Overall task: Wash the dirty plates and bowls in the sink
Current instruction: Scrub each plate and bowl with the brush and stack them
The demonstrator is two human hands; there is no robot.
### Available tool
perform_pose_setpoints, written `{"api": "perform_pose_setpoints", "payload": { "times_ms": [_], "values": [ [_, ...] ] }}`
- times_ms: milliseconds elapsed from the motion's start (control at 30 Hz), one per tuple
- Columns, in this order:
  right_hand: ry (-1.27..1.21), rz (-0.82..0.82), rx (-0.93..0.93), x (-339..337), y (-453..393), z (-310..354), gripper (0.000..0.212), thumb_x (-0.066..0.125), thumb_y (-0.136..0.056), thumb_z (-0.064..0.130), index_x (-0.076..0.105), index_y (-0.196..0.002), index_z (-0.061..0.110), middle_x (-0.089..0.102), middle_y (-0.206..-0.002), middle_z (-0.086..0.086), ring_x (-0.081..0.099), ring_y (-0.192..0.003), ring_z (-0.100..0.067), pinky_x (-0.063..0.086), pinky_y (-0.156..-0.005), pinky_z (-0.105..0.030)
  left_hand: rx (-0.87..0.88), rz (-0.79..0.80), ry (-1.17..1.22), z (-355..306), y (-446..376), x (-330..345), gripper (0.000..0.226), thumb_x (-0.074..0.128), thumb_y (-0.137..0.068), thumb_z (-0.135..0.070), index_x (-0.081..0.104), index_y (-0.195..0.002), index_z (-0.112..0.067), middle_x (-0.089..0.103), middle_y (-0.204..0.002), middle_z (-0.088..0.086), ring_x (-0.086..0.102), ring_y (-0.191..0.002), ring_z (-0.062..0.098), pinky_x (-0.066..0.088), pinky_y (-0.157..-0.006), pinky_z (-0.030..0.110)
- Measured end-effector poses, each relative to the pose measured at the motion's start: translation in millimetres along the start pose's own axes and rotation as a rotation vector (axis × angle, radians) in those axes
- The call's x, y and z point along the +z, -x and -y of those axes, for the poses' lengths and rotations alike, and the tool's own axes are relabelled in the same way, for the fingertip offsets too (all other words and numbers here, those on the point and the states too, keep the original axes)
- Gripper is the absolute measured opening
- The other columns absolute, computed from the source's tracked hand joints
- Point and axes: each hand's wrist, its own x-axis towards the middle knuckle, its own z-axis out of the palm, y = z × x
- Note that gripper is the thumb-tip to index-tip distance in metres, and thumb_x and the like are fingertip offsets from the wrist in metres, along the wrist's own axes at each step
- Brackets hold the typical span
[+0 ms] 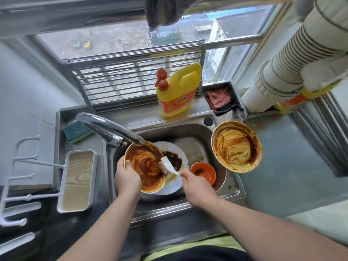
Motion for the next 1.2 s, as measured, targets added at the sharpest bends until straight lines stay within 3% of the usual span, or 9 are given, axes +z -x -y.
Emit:
{"api": "perform_pose_setpoints", "payload": {
  "times_ms": [200,367,467,567,700,933,1033,1100,1200],
  "values": [
    [-0.301,0.056,-0.135,39,32,21,0.020,0.040,-0.110,0.045,0.050,-0.127,0.049,0.067,-0.083,-0.002,0.062,-0.075,-0.023,0.051,-0.072,-0.046,0.145,0.057,-0.024,-15,-2,3,0.044,0.028,-0.113,-0.045,0.039,-0.156,-0.043,0.052,-0.133,0.002,0.052,-0.112,0.021,0.045,-0.103,0.050],
    [-0.148,-0.006,-0.024,34,10,4,0.028,0.033,-0.112,0.038,0.051,-0.135,0.038,0.071,-0.101,-0.010,0.066,-0.093,-0.034,0.054,-0.082,-0.047,0.174,0.081,-0.046,-23,7,4,0.046,0.027,-0.114,-0.044,0.035,-0.159,-0.038,0.050,-0.132,0.005,0.048,-0.107,0.020,0.042,-0.098,0.042],
    [-0.008,-0.008,0.013,16,-1,-7,0.028,0.030,-0.113,0.040,0.050,-0.133,0.040,0.071,-0.097,-0.006,0.066,-0.087,-0.032,0.056,-0.076,-0.046,0.156,0.126,-0.057,-17,12,6,0.048,0.026,-0.113,-0.047,0.033,-0.159,-0.037,0.051,-0.136,0.010,0.049,-0.107,0.023,0.046,-0.095,0.043],
    [-0.056,-0.030,-0.014,9,3,5,0.025,0.029,-0.112,0.042,0.048,-0.129,0.041,0.070,-0.094,-0.005,0.066,-0.082,-0.030,0.058,-0.075,-0.049,0.100,0.165,-0.063,-9,14,10,0.049,0.025,-0.113,-0.048,0.031,-0.160,-0.036,0.053,-0.138,0.012,0.053,-0.108,0.025,0.051,-0.088,0.044],
    [-0.148,-0.035,-0.129,30,21,37,0.026,0.031,-0.113,0.042,0.046,-0.133,0.039,0.071,-0.108,-0.012,0.064,-0.094,-0.035,0.050,-0.079,-0.043,0.110,0.154,-0.038,-11,22,13,0.047,0.029,-0.113,-0.046,0.034,-0.158,-0.035,0.055,-0.133,0.012,0.057,-0.100,0.023,0.048,-0.076,0.038],
    [0.210,-0.056,-0.042,27,16,-2,0.024,0.030,-0.112,0.028,0.042,-0.130,0.038,0.069,-0.089,-0.011,0.066,-0.078,-0.038,0.059,-0.067,-0.049,0.173,0.098,-0.048,-11,14,1,0.044,0.031,-0.112,-0.044,0.049,-0.150,-0.031,0.058,-0.125,0.013,0.058,-0.105,0.031,0.053,-0.098,0.052],
    [0.312,-0.124,-0.033,6,8,-18,0.030,0.030,-0.113,0.028,0.034,-0.138,0.045,0.071,-0.099,-0.010,0.068,-0.082,-0.038,0.061,-0.067,-0.049,0.157,0.094,-0.068,0,14,-1,0.045,0.029,-0.113,-0.043,0.048,-0.151,-0.028,0.058,-0.126,0.013,0.055,-0.106,0.029,0.051,-0.097,0.050],
    [0.181,-0.155,-0.012,-9,4,-24,0.032,0.032,-0.112,0.035,0.034,-0.142,0.047,0.070,-0.112,-0.004,0.067,-0.089,-0.033,0.058,-0.074,-0.046,0.143,0.086,-0.057,4,14,-2,0.044,0.029,-0.113,-0.042,0.048,-0.150,-0.027,0.058,-0.124,0.011,0.055,-0.105,0.029,0.050,-0.092,0.048],
    [-0.084,-0.192,-0.009,-29,2,-22,0.027,0.047,-0.106,0.053,0.053,-0.126,0.035,0.068,-0.103,0.006,0.064,-0.091,-0.022,0.054,-0.078,-0.043,0.102,0.119,0.004,6,16,-3,0.040,0.031,-0.113,-0.044,0.048,-0.147,-0.033,0.060,-0.123,0.004,0.057,-0.107,0.027,0.053,-0.097,0.049]
  ]
}}
